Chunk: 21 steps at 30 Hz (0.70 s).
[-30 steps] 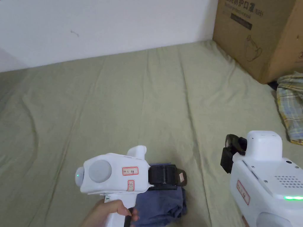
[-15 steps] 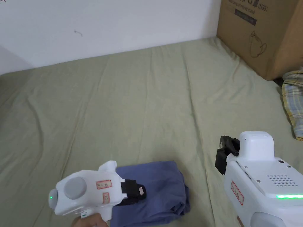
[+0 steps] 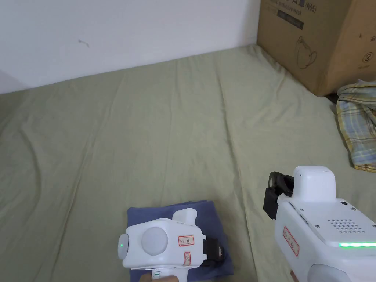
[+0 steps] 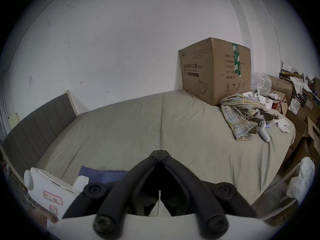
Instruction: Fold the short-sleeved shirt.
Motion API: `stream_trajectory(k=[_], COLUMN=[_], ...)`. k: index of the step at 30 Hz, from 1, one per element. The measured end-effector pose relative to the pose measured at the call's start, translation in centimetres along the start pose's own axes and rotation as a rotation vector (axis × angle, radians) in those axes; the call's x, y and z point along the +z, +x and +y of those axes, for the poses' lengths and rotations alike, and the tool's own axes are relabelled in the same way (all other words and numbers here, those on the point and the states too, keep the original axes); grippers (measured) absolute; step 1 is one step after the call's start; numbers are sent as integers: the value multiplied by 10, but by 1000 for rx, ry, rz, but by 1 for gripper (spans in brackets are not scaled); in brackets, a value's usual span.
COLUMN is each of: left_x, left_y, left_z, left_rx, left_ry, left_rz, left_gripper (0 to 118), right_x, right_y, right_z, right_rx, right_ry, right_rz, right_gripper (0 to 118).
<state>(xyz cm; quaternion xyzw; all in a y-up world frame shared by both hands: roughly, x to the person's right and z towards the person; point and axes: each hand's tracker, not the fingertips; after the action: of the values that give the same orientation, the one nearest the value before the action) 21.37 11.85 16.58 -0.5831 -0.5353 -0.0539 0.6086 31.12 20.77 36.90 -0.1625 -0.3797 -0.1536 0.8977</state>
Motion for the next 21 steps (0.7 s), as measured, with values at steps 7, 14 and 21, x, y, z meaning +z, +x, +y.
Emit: stream_trajectory(k=[7,14,21], left_x=[9,84,168], left_y=[3,-12,-97], left_z=[-4,3,-29], left_rx=[1,-38,143], left_ry=[3,177,331], left_rz=[-45,-81,-41], left_gripper=[3,3,3], right_x=[2,4,-18], right_y=[2,-15,-77], right_z=[0,13,42], right_rx=[-6,34,135], right_ry=[-7,-23,-212], right_rz=[8,84,163], right_gripper=[0,0,0])
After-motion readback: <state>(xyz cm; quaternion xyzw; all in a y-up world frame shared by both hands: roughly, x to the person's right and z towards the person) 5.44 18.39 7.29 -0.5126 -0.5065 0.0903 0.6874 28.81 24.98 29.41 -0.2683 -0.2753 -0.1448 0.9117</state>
